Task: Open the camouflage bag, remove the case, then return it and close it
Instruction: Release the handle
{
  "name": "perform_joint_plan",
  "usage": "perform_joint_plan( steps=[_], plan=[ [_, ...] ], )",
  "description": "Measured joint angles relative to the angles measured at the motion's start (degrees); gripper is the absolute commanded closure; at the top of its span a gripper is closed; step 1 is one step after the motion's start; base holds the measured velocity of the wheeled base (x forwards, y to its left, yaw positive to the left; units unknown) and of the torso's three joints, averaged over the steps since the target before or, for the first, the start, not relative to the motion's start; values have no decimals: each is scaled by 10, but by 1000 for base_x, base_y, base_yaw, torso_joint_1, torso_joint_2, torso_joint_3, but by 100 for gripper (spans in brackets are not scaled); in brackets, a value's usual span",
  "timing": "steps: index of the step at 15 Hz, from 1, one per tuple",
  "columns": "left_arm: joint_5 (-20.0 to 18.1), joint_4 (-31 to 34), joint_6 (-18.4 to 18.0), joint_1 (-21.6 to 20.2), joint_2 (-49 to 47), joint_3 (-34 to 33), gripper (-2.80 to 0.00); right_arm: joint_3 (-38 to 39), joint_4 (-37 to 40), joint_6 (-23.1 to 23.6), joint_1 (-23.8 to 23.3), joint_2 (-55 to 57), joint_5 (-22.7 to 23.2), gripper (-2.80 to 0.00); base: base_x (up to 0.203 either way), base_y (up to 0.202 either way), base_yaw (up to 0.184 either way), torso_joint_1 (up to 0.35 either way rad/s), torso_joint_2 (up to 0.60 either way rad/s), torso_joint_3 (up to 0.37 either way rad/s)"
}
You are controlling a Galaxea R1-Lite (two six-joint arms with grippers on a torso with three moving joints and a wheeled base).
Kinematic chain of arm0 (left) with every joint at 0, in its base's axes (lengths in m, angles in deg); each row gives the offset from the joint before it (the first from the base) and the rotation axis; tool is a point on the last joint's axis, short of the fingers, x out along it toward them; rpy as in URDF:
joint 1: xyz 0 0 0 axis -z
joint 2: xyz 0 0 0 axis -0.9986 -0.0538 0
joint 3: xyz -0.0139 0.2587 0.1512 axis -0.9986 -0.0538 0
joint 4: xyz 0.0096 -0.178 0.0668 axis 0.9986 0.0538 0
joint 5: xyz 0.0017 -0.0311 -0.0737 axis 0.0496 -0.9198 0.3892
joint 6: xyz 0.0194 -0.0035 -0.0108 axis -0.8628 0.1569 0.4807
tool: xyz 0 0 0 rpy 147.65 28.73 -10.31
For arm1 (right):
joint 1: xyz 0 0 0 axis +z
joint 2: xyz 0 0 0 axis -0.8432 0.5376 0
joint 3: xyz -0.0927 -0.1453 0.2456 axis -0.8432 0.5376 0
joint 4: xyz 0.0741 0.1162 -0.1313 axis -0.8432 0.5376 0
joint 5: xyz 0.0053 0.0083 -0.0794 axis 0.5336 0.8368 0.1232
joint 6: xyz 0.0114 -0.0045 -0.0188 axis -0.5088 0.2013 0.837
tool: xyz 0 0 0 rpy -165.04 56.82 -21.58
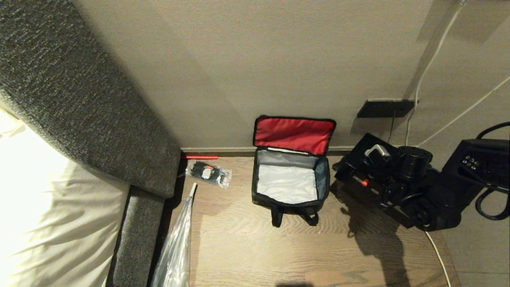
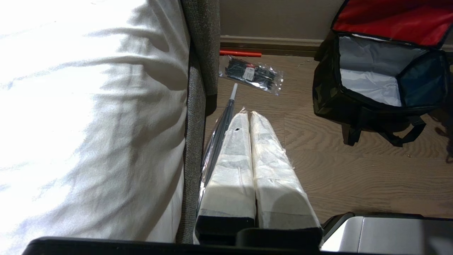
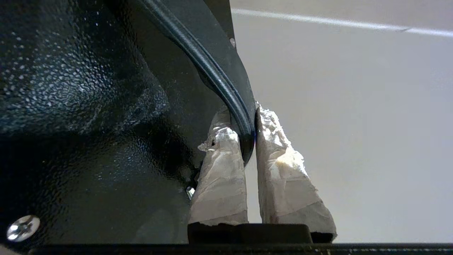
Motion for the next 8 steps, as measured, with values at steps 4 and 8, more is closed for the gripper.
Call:
perform_joint_plan(
  steps=[4,8],
  plan=[
    [0,0,0,0,0,0,0,-42,0,-4,-2,55,8,0,0,0,0,0,0,0],
    [0,0,0,0,0,0,0,-89,0,-10,-1,113,14,0,0,0,0,0,0,0]
  ],
)
